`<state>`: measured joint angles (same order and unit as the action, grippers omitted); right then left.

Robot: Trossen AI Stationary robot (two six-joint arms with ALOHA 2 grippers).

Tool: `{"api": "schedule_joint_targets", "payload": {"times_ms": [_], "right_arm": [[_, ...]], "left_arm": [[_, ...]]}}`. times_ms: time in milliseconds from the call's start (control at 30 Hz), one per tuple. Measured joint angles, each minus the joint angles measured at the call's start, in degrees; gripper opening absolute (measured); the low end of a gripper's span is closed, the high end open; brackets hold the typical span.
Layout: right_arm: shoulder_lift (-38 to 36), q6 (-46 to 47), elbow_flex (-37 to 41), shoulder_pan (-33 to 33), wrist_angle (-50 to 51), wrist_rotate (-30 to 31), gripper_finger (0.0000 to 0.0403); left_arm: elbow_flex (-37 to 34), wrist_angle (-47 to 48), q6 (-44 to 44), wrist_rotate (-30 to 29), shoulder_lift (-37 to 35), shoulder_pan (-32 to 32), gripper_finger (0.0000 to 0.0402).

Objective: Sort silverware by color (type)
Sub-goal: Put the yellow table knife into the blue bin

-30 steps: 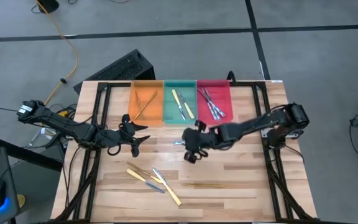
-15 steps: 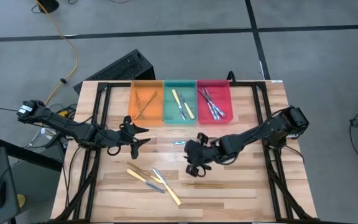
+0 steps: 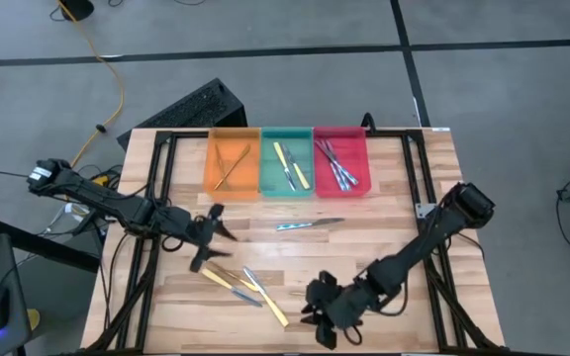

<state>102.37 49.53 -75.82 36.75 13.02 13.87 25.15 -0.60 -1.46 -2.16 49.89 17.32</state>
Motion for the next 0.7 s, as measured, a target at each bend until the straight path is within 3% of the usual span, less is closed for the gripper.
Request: {"api": "schedule_joint_targets", "payload": {"times_ms": [233, 567, 700], "right_arm": [[1.4, 4.3, -0.6, 2.0, 0.1, 4.0, 0.0119], [1.9, 4.5, -0.7, 1.0, -0.4, 3.8, 0.0119], [1.9, 4.2, -0.7, 1.1, 0.0, 3.6, 0.0119]], "left_arm": [[0.0, -1.5, 10.1, 1.7, 2.1, 0.7, 0.019], [3.7, -10.6, 19.7, 7.3, 20.6, 0.7, 0.019], [7.5, -10.3, 24.0, 13.8, 27.5, 0.7, 0.019]]}}
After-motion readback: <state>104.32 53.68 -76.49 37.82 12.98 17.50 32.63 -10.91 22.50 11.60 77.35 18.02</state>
